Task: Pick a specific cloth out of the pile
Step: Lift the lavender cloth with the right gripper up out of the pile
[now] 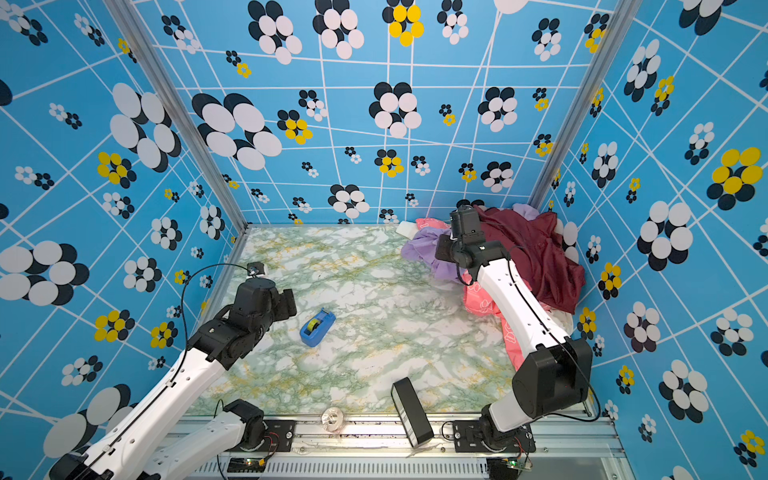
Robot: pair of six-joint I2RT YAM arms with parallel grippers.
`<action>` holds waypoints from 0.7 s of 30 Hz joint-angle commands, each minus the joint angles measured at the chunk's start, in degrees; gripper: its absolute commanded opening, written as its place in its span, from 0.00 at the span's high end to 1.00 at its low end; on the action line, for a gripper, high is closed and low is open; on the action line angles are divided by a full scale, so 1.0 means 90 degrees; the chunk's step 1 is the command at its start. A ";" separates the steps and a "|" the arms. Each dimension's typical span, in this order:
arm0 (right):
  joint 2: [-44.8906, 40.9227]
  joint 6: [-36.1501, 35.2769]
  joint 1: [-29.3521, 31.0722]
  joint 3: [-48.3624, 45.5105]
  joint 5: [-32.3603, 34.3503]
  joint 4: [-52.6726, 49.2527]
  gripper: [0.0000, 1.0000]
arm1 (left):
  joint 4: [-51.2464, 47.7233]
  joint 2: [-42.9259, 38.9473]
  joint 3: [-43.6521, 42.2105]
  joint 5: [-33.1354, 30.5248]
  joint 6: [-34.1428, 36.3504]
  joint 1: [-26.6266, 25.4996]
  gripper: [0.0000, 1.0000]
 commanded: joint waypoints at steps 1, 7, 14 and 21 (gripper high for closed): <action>-0.0372 0.0156 0.0001 0.0047 -0.0290 0.0521 1.00 | 0.0037 -0.0092 -0.0084 -0.0147 -0.0097 -0.0043 0.13; -0.0531 0.0161 -0.0007 0.0150 -0.0267 0.0547 1.00 | 0.0095 -0.0112 -0.0151 -0.0138 -0.0099 -0.0042 0.14; -0.0664 0.0194 -0.0007 0.0223 -0.0327 0.0614 1.00 | 0.0096 -0.0204 -0.0193 -0.0174 -0.0102 -0.0041 0.14; -0.0812 0.0212 -0.0007 0.0288 -0.0462 0.0664 1.00 | 0.0099 -0.0258 -0.0221 -0.0224 -0.0099 -0.0037 0.14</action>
